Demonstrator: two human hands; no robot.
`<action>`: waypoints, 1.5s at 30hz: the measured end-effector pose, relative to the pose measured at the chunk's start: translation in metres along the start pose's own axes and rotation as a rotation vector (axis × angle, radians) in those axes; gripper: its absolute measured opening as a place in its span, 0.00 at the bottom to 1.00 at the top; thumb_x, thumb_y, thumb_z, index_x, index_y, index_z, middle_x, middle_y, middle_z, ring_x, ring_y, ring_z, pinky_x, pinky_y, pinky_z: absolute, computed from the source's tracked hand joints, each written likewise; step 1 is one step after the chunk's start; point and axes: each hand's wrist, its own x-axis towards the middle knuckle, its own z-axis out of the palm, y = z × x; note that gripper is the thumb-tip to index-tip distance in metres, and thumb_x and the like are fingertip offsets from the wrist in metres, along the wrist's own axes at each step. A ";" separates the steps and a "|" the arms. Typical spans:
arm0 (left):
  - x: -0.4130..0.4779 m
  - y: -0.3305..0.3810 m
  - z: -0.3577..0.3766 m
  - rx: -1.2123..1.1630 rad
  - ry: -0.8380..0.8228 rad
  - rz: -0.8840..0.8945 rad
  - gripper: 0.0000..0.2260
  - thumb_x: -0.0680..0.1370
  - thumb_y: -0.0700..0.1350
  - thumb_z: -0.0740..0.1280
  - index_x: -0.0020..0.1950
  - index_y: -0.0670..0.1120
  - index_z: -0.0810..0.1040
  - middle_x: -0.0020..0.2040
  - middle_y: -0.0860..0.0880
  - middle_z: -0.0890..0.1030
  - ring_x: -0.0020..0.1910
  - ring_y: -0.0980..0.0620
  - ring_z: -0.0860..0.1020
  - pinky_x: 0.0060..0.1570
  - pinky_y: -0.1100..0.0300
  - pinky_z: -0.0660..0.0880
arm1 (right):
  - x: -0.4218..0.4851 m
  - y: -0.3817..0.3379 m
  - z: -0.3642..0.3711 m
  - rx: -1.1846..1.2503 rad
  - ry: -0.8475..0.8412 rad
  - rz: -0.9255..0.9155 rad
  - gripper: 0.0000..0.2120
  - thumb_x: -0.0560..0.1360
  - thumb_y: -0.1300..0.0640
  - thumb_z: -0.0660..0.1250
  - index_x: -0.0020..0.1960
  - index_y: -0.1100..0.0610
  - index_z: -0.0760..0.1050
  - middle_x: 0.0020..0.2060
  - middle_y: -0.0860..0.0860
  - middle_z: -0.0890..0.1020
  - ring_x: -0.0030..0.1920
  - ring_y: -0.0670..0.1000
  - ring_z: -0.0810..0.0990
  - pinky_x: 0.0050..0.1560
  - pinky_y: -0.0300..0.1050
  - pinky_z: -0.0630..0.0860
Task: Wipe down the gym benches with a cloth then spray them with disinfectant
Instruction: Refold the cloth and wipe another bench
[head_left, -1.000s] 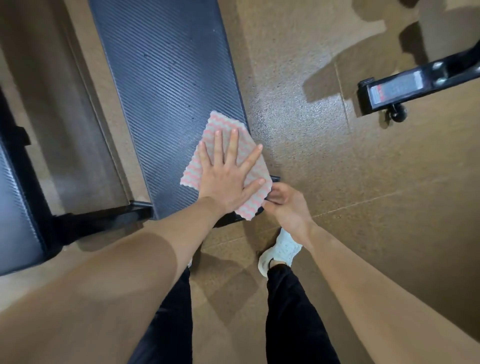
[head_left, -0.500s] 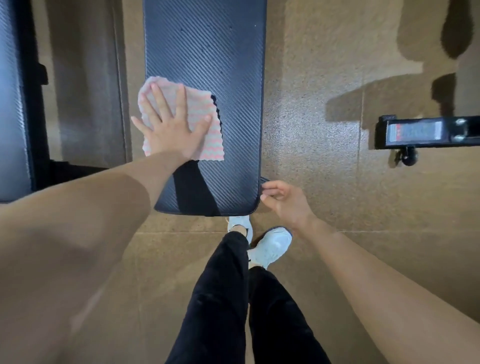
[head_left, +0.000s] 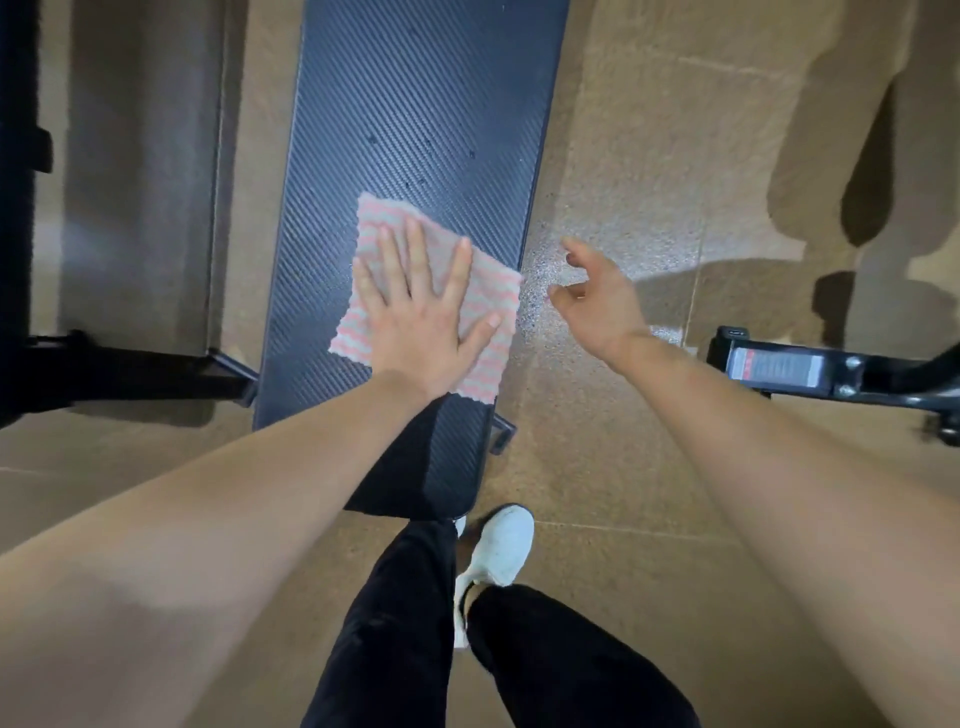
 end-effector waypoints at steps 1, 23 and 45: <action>-0.002 0.005 0.000 0.023 -0.022 0.053 0.38 0.80 0.72 0.45 0.85 0.53 0.44 0.83 0.34 0.42 0.82 0.30 0.42 0.74 0.24 0.46 | 0.009 -0.005 -0.007 -0.052 -0.008 -0.022 0.29 0.81 0.57 0.67 0.79 0.47 0.63 0.73 0.50 0.71 0.55 0.51 0.81 0.63 0.48 0.77; 0.083 -0.048 -0.039 -0.210 -0.039 -0.723 0.38 0.81 0.72 0.45 0.84 0.54 0.38 0.84 0.38 0.38 0.82 0.34 0.37 0.76 0.29 0.39 | 0.162 -0.091 -0.083 -0.895 -0.114 -0.519 0.57 0.70 0.28 0.69 0.83 0.54 0.44 0.83 0.52 0.46 0.82 0.56 0.44 0.81 0.60 0.49; 0.128 0.001 -0.049 -0.047 -0.080 -0.270 0.35 0.79 0.74 0.44 0.83 0.63 0.43 0.85 0.45 0.43 0.84 0.40 0.41 0.78 0.32 0.40 | 0.181 -0.108 -0.101 -1.069 -0.248 -0.521 0.48 0.75 0.28 0.60 0.83 0.50 0.44 0.83 0.50 0.47 0.82 0.57 0.49 0.76 0.71 0.53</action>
